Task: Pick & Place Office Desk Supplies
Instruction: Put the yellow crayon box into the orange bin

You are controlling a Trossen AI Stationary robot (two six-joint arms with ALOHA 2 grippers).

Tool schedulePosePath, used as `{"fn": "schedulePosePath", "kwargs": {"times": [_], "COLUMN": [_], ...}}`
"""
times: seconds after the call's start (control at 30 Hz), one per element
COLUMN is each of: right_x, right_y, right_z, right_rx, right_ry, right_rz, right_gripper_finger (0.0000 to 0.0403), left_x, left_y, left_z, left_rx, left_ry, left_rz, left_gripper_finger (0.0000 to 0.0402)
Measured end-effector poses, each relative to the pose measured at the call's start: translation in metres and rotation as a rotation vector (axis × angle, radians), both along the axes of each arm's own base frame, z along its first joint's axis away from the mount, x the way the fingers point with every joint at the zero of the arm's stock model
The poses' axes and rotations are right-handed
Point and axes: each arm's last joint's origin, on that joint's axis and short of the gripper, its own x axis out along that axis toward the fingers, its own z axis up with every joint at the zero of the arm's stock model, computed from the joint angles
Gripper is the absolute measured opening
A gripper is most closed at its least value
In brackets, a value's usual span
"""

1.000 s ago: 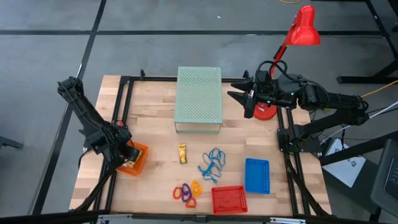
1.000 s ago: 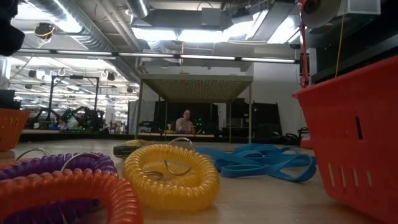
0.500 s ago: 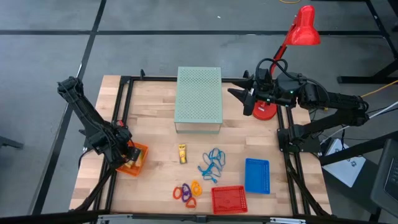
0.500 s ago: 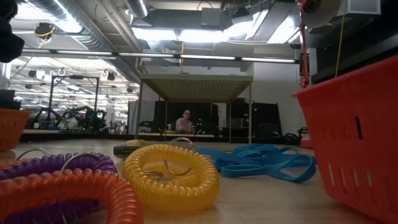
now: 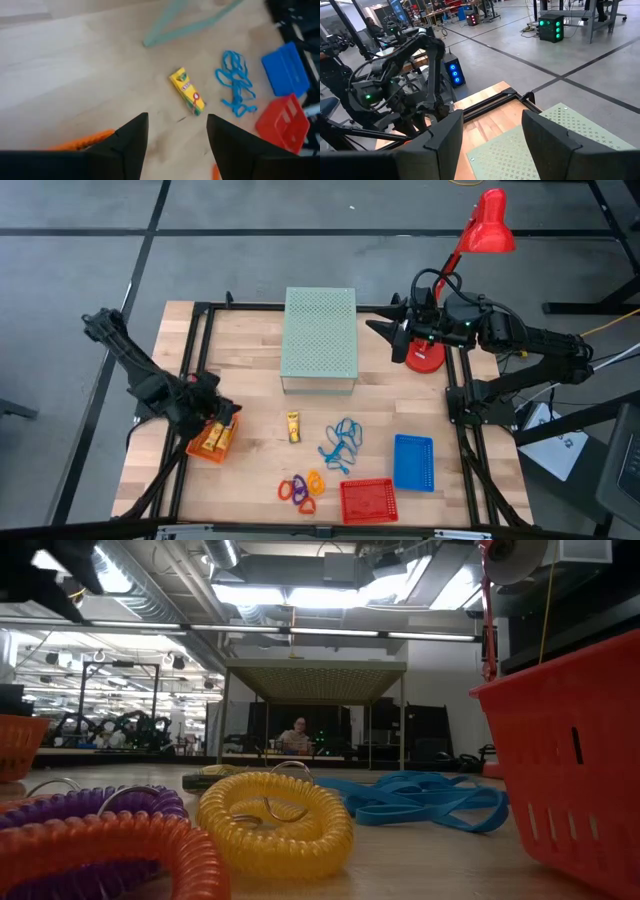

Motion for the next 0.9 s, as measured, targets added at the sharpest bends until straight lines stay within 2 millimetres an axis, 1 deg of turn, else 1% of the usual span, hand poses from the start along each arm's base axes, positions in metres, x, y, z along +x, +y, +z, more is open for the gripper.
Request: {"fn": "schedulePosePath", "kwargs": {"times": [0.1,0.23,0.4,0.5,0.57,0.63,0.9], "right_x": [0.000,0.000,0.000,0.000,0.001,0.001,0.001], "right_y": [0.000,0.000,0.001,0.001,0.002,0.003,0.007], "right_z": [0.000,0.000,0.000,0.000,0.000,0.000,0.000], "right_rx": [0.000,-0.002,-0.013,-0.015,-0.023,-0.028,-0.067], "right_ry": [0.000,0.001,0.005,0.007,0.010,0.012,0.020], "right_rz": [-0.001,0.004,0.034,0.061,0.088,0.129,0.269], "right_gripper_finger": [0.0206,0.0206,0.0206,0.0206,0.0206,0.0206,0.0206], "left_x": [0.016,0.044,0.086,0.111,0.126,0.139,0.185], "left_y": [0.006,0.012,0.009,0.005,0.003,0.002,0.000], "left_z": [0.002,-0.004,-0.027,-0.043,-0.053,-0.061,-0.083], "left_rx": [-0.064,-0.121,-0.211,-0.248,-0.271,-0.285,-0.323], "left_ry": [0.058,0.114,0.178,0.179,0.145,0.141,0.280], "left_rz": [0.081,0.170,0.212,0.225,0.244,0.255,0.262], "left_gripper_finger": [0.0189,0.0187,0.0187,0.0187,0.0187,0.0187,0.0187]}}
